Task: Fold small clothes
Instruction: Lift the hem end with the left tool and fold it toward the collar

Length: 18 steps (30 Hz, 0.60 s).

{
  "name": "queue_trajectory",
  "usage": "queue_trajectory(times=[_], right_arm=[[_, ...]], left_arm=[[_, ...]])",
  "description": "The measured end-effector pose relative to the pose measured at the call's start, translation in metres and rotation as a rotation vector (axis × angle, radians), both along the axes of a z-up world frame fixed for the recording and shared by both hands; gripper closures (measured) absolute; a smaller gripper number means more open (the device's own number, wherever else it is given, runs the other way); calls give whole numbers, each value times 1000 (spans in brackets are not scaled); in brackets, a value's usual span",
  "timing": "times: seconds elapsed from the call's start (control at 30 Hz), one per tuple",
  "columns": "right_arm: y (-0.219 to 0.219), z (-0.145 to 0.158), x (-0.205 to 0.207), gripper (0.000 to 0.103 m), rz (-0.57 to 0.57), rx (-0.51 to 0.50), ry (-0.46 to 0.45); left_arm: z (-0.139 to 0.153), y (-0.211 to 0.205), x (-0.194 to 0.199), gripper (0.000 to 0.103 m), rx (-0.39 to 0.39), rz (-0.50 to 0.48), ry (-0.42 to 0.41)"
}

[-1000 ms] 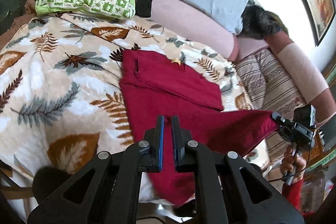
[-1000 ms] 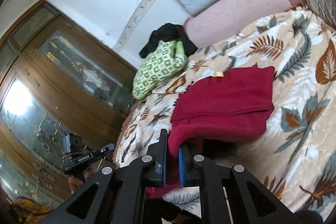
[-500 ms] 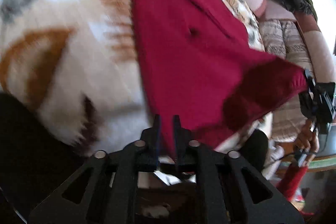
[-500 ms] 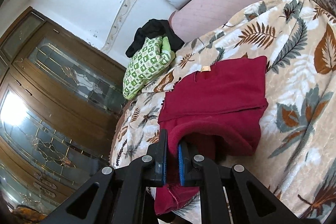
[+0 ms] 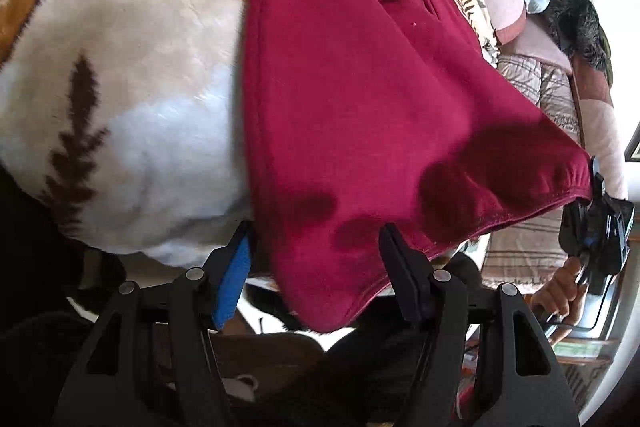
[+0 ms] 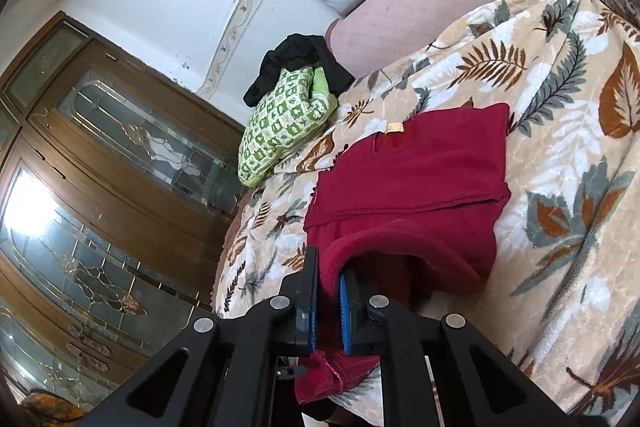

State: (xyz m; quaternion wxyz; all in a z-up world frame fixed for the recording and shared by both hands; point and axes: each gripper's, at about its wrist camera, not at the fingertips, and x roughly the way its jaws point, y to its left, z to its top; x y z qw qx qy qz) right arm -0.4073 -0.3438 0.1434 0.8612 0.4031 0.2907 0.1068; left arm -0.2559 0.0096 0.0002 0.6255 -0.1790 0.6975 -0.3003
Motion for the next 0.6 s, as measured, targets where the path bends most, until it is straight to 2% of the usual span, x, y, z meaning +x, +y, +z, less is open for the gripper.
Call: queue_trajectory(times=[0.03, 0.07, 0.13, 0.27, 0.4, 0.53, 0.6], right_arm=[[-1, -1, -1, 95, -3, 4, 0], [-1, -2, -1, 95, -4, 5, 2], [-2, -3, -2, 95, -6, 1, 8], [-3, -1, -3, 95, -8, 0, 9], [-4, 8, -1, 95, 12, 32, -27], [-7, 14, 9, 95, 35, 56, -58], [-10, 13, 22, 95, 31, 52, -49]], left_arm=[[-2, -3, 0, 42, -4, -8, -6], [1, -6, -2, 64, -8, -23, -23], [11, -13, -3, 97, 12, -81, -83], [47, -9, 7, 97, -75, -77, -144], [109, 16, 35, 97, -195, -1, -249], [151, 28, 71, 97, -207, 37, -367], [161, 25, 94, 97, -195, 53, -407]])
